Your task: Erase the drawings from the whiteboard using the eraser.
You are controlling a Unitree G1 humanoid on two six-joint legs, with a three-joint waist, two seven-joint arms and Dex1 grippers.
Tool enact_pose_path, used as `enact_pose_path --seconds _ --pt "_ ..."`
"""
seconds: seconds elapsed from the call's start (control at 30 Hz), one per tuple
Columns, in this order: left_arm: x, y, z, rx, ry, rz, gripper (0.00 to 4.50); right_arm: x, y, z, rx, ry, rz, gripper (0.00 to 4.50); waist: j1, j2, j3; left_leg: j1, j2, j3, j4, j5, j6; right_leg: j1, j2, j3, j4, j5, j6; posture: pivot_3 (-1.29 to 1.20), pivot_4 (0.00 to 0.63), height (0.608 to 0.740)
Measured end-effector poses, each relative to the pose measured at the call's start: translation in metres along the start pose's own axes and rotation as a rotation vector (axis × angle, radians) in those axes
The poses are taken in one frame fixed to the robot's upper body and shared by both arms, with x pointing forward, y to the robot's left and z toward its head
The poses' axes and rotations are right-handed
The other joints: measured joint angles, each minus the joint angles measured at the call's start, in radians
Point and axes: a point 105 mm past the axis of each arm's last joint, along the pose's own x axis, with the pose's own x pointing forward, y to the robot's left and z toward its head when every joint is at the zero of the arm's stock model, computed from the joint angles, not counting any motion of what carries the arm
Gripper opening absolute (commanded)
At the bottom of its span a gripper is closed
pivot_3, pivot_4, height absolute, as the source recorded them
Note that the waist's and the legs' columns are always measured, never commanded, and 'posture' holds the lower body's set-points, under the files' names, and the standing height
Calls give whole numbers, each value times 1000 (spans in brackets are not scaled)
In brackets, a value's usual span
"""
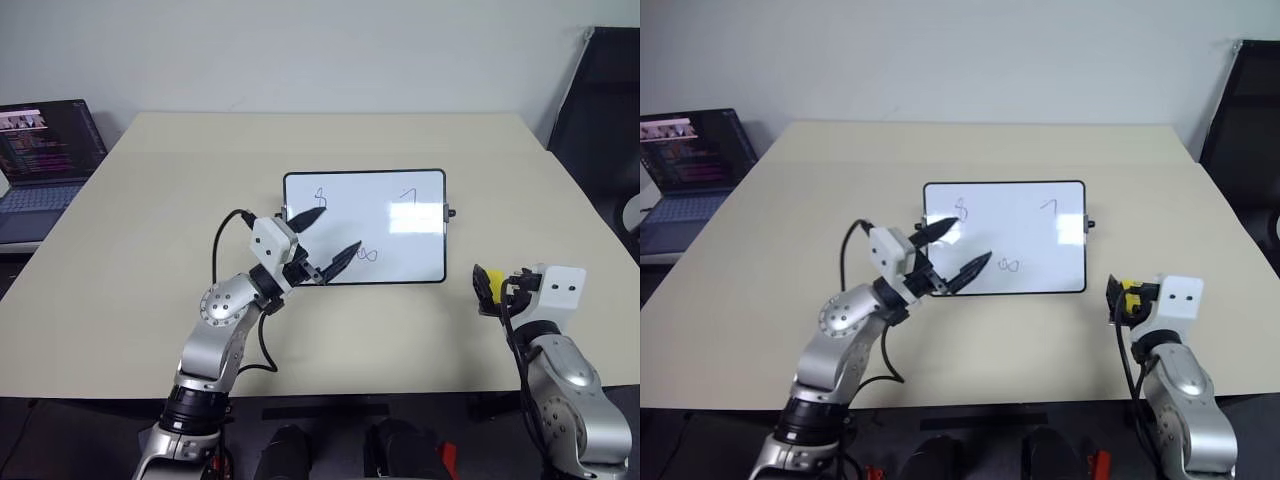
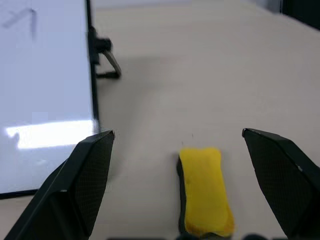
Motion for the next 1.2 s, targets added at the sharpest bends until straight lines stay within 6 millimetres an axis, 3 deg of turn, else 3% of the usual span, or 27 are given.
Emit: enact_pose_path --seconds 0.27,0.53,0.73,1.0,1.2 --pt "-2 -23 -4 -114 19 -317 4500 8 -1 8 12 72 -38 4478 -4 0 0 1 1 -1 0 0 0 0 1 0 1 -2 -3 0 150 740" --pt "-9 -32 -18 -176 82 -467 4500 18 -4 -5 41 154 -38 4478 -5 0 0 1 0 -1 -1 0 0 0 1 0 0 -1 -2 0 150 740" --pt "-15 -22 -34 -127 130 -459 4500 25 -5 -17 72 202 -34 4478 -4 0 0 0 1 -1 -2 0 0 0 1 -1 -1 -1 -1 0 150 740" --pt "-15 -20 -37 -85 132 -468 4500 30 -5 -29 84 239 -15 4478 -4 0 0 0 1 -2 -5 0 0 -2 1 -1 -1 -1 -1 0 150 740" --pt "-15 -21 -37 -79 132 -469 4500 32 -7 -27 76 225 -20 4478 -4 1 0 0 1 -1 -5 0 0 -2 1 -1 -1 -1 -1 0 150 740"
